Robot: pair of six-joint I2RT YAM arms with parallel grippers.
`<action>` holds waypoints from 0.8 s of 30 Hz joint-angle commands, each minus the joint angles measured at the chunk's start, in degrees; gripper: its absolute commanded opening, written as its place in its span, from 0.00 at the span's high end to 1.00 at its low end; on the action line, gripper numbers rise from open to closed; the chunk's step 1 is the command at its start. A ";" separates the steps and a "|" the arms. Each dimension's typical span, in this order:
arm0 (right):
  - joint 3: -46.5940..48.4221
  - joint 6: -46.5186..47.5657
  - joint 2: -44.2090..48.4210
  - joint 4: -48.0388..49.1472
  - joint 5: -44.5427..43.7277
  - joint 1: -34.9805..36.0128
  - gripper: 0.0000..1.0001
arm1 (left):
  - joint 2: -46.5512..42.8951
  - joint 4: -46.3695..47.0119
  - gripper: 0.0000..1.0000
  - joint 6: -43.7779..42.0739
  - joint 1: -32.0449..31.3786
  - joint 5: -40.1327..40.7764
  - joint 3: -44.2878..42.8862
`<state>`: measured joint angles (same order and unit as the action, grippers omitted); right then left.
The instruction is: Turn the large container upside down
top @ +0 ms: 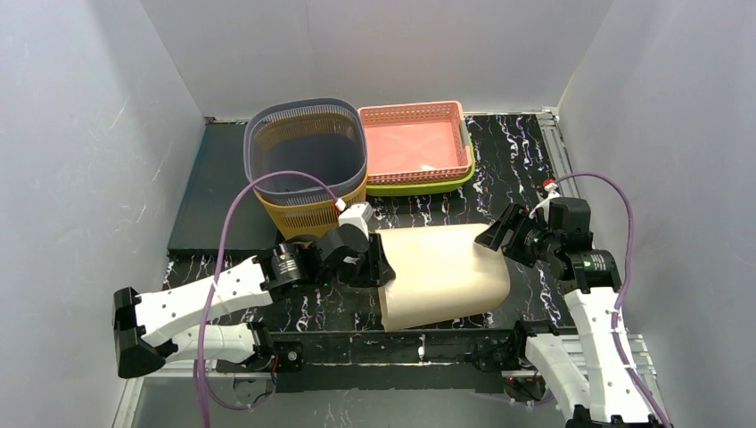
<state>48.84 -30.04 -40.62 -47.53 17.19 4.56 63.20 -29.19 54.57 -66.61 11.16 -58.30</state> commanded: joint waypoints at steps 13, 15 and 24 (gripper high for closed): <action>-1.34 -1.18 -0.51 0.84 6.90 -0.14 0.41 | -1.36 -1.46 0.82 -0.57 -0.36 1.17 2.36; 0.07 -2.03 -0.51 1.66 8.68 -0.16 0.43 | -1.24 -1.44 0.83 -1.10 -0.36 0.97 2.24; 5.43 -5.31 -0.34 3.85 13.87 -0.13 0.46 | -0.15 4.77 0.87 -3.44 -0.36 -3.48 2.57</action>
<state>49.04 -30.72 -41.69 -46.50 19.07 3.51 60.97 -30.00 52.90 -66.54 10.44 -56.95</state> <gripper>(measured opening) 0.550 0.169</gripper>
